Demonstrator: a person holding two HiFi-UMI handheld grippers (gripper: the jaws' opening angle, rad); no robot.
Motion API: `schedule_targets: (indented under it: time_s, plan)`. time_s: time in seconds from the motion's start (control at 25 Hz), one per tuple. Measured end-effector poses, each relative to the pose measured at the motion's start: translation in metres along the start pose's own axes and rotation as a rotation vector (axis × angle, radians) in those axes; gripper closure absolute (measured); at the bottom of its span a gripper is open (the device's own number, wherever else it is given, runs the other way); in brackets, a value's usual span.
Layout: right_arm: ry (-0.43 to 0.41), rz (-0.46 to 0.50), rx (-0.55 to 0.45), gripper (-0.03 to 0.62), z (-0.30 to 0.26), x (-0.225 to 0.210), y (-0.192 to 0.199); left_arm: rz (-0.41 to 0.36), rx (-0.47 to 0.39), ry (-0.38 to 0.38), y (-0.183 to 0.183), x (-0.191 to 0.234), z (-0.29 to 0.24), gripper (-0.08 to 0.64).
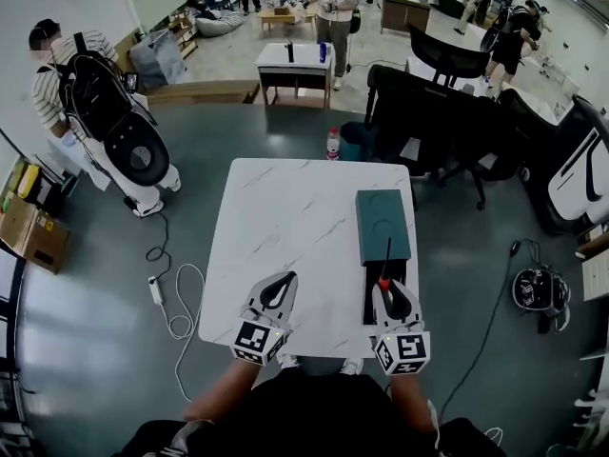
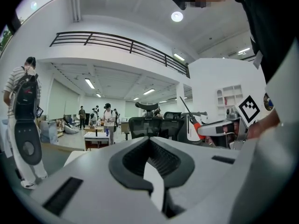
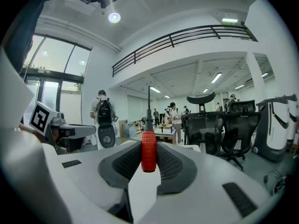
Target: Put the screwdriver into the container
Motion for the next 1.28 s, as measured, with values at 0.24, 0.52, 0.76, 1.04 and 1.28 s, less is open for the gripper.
schedule_targets:
  time_s: [0.24,0.52,0.76,1.04,1.28]
  plan:
    - [0.089,0.019,0.105,0.481,-0.003,-0.023,0.03,0.025,0.029,0.021,0.011,0.001,-0.011,0.554]
    - [0.171,0.06,0.304,0.481,-0.012,-0.042,0.086,0.052,0.051,0.049,0.032,-0.001,-0.017,0.554]
    - [0.214,0.108,0.45,0.481,-0.017,-0.048,0.124,0.049,0.055,0.078,0.039,-0.003,-0.02,0.554]
    - [0.246,0.144,0.611,0.481,-0.014,-0.06,0.166,0.061,0.076,0.066,0.054,0.0,-0.018,0.554]
    - [0.26,0.189,0.764,0.48,-0.014,-0.065,0.197,0.071,0.105,0.085,0.073,-0.008,-0.019,0.554]
Point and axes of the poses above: the fingertips, and each gripper's own axes: z backward along the fingers, x to its left, y out of its underside, the point moved 4 cm from there along z, backward along the fingers, and after that the axes turned 15 degrees about y, right-handed, at the moved point
